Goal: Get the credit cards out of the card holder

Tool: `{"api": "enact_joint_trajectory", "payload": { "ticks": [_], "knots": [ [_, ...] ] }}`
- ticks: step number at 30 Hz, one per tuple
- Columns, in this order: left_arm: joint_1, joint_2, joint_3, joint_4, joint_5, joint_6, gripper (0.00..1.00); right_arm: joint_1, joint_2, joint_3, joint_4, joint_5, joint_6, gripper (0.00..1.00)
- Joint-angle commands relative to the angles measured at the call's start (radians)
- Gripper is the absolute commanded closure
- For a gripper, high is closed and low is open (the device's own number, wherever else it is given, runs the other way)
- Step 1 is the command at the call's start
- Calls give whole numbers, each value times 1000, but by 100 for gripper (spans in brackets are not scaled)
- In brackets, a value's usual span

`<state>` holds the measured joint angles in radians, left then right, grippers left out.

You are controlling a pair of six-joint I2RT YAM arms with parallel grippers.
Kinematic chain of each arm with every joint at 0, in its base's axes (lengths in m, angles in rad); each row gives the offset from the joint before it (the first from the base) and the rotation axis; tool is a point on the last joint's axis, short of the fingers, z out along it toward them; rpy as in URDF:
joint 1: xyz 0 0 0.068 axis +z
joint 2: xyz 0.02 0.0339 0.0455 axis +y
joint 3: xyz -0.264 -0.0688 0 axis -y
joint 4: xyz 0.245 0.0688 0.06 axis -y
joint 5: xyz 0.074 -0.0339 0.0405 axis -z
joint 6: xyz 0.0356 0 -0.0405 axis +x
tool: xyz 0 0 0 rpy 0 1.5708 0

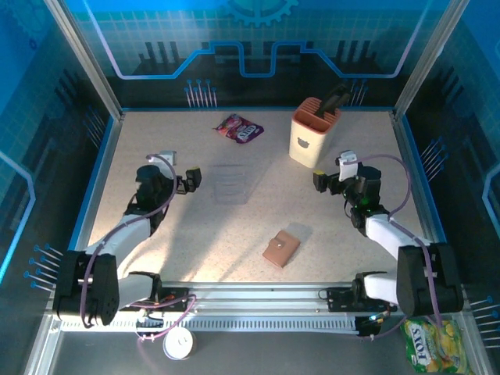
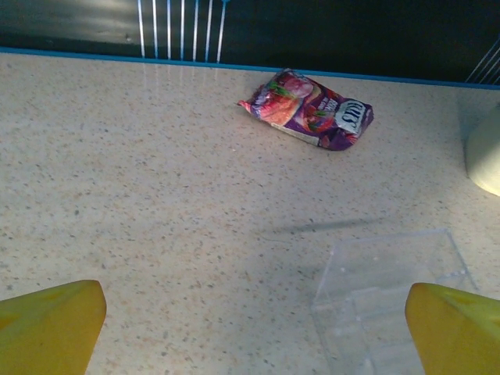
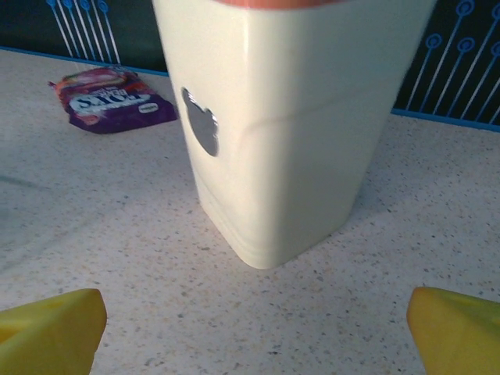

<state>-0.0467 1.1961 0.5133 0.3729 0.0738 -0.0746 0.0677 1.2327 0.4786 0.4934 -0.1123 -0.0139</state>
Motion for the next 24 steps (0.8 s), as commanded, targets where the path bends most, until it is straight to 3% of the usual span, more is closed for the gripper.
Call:
{"api": "enact_joint_trajectory", "payload": {
  "ticks": [1, 6, 14, 24],
  "knots": [
    [-15, -27, 69, -178, -9, -84, 1, 42, -59, 52, -163, -7, 48, 0],
    [-29, -7, 134, -311, 49, -129, 1, 128, -121, 109, -328, -15, 114, 1],
    [-38, 59, 280, -589, 137, -169, 2, 316, -175, 155, -490, 90, 213, 4],
    [-68, 163, 335, -604, 263, -234, 10, 435, -189, 164, -584, 189, 355, 8]
  ]
}}
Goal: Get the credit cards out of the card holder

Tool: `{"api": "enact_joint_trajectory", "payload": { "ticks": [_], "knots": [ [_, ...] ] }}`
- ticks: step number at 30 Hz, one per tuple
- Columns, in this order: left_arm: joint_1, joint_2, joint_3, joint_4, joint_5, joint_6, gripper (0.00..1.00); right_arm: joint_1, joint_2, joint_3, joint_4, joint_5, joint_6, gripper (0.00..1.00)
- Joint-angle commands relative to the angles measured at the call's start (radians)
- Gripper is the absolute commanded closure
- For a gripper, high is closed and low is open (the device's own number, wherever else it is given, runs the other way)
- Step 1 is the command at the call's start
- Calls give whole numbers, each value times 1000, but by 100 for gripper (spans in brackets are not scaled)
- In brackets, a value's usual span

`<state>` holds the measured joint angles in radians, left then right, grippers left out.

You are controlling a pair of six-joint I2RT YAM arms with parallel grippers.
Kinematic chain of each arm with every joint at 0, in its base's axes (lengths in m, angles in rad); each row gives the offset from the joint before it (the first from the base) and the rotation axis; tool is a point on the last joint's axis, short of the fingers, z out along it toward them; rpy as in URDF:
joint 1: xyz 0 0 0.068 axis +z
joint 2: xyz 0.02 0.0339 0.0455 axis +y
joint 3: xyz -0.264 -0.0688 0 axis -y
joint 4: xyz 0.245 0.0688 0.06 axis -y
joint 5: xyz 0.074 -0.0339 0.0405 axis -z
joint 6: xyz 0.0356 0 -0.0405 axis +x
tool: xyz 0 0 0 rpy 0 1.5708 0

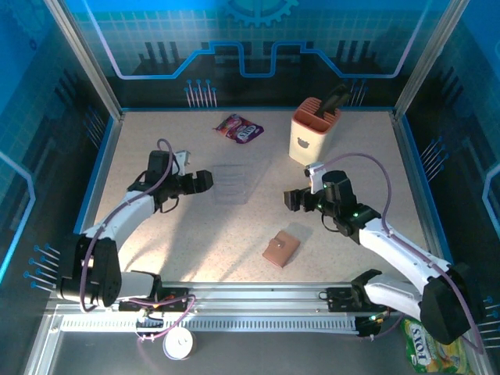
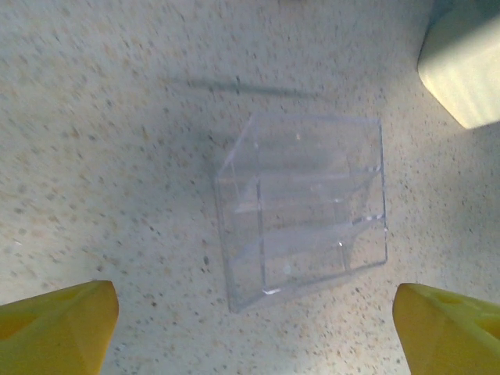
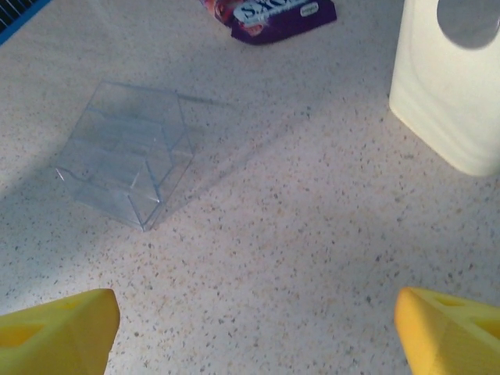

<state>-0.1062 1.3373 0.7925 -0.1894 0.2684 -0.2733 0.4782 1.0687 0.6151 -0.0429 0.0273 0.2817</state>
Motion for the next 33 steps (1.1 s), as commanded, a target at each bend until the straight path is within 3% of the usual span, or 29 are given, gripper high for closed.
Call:
{"api": "enact_joint_trajectory", "payload": {
  "ticks": [1, 18, 33],
  "knots": [
    [-9, 31, 63, -46, 73, -41, 10, 32, -26, 26, -47, 56, 66, 8],
    [-13, 219, 124, 95, 227, -181, 12, 81, -54, 16, -54, 106, 122, 8],
    [-69, 325, 156, 92, 174, -282, 11, 84, -77, -25, 6, 63, 186, 8]
  ]
}}
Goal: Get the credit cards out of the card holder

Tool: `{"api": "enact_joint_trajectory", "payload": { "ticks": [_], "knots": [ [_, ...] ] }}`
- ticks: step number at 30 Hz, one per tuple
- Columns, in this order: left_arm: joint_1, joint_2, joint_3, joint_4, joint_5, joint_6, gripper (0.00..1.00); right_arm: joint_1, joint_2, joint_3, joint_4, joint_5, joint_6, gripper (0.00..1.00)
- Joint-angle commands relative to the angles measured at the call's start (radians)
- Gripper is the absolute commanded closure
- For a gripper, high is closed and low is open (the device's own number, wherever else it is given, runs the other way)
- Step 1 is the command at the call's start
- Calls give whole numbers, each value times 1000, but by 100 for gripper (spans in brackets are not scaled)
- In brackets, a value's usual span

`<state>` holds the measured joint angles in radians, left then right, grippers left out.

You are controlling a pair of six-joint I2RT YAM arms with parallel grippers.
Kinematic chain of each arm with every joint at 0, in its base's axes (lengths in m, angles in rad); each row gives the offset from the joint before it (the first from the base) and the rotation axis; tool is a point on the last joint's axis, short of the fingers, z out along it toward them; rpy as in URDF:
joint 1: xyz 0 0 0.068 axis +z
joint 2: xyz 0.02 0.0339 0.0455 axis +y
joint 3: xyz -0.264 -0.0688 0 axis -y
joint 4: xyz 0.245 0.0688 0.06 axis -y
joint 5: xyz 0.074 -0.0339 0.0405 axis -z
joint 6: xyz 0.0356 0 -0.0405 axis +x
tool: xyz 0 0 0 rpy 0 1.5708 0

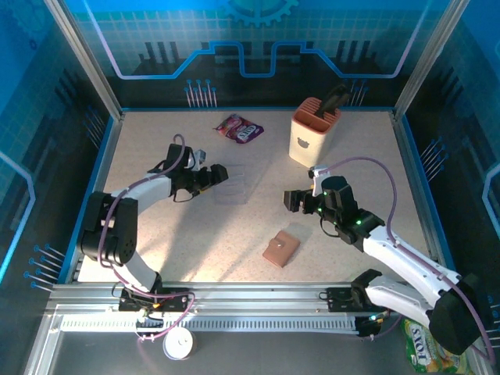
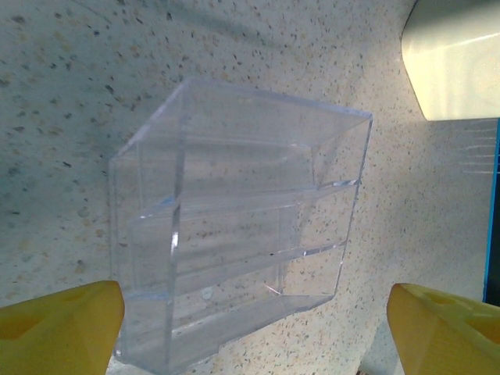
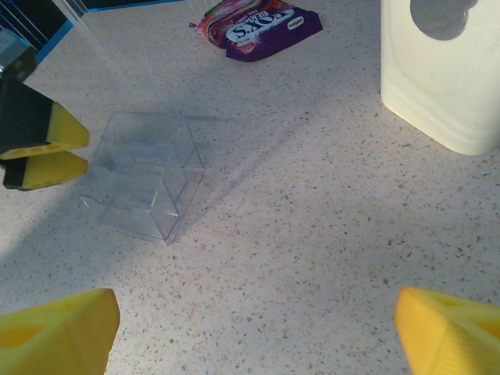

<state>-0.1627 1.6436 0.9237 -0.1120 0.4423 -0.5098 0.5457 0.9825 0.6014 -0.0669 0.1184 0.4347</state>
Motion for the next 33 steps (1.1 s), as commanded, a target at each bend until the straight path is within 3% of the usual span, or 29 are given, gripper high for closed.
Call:
{"api": "enact_joint_trajectory", "payload": {
  "ticks": [1, 12, 33],
  "knots": [
    [-18, 26, 20, 30, 2, -59, 11, 19, 13, -12, 30, -36, 39, 8],
    [-91, 62, 32, 84, -20, -114, 11, 18, -10, -66, 52, -43, 62, 8],
    [-208, 283, 324, -17, -26, -82, 10, 18, -19, -103, 61, -39, 62, 6]
  ]
}}
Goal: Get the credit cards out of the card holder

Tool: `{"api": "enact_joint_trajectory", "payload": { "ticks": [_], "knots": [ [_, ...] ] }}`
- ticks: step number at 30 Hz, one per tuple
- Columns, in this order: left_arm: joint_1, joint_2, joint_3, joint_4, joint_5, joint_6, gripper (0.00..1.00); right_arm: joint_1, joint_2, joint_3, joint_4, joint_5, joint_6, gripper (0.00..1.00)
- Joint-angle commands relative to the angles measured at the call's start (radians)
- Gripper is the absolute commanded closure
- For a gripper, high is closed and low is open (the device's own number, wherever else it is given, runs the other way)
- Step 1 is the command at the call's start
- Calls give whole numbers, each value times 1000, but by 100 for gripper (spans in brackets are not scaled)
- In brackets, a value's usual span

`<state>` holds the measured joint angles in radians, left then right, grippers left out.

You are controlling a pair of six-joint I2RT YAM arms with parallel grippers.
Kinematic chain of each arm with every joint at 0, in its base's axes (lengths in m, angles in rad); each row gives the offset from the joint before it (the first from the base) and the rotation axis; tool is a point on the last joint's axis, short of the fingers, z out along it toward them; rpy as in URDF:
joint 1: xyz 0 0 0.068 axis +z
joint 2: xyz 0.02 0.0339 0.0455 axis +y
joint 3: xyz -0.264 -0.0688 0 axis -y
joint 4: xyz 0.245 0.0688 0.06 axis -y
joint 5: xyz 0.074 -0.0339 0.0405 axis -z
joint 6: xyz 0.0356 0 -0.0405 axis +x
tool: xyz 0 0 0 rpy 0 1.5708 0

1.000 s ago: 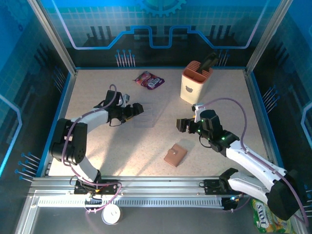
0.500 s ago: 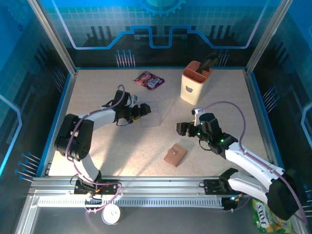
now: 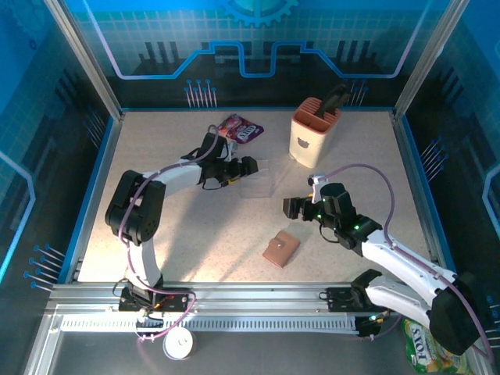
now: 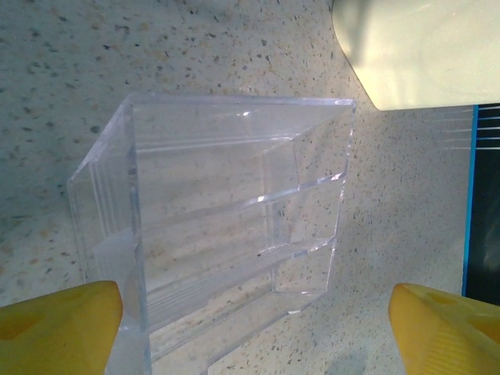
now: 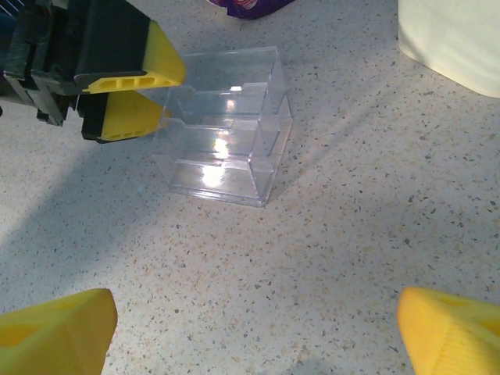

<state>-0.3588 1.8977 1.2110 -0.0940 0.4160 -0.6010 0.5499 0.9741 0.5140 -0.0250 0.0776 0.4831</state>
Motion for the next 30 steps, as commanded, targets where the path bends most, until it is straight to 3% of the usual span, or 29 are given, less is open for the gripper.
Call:
{"api": "enact_joint_trajectory", "payload": {
  "ticks": [1, 8, 14, 21, 30],
  "knots": [
    [-16, 35, 47, -38, 3, 9, 10, 14, -10, -16, 19, 2, 12, 6],
    [-25, 50, 92, -52, -1, 15, 10, 16, 12, 11, -49, -28, 99, 8],
    [-29, 23, 88, -80, -2, 31, 9, 25, 80, 106, -232, -87, 260, 12],
    [-32, -102, -37, -66, -17, 23, 9, 122, 112, 150, -350, -61, 405, 7],
    [-60, -295, -245, -30, -18, -13, 9, 206, 171, 181, -466, -171, 305, 10]
  ]
}}
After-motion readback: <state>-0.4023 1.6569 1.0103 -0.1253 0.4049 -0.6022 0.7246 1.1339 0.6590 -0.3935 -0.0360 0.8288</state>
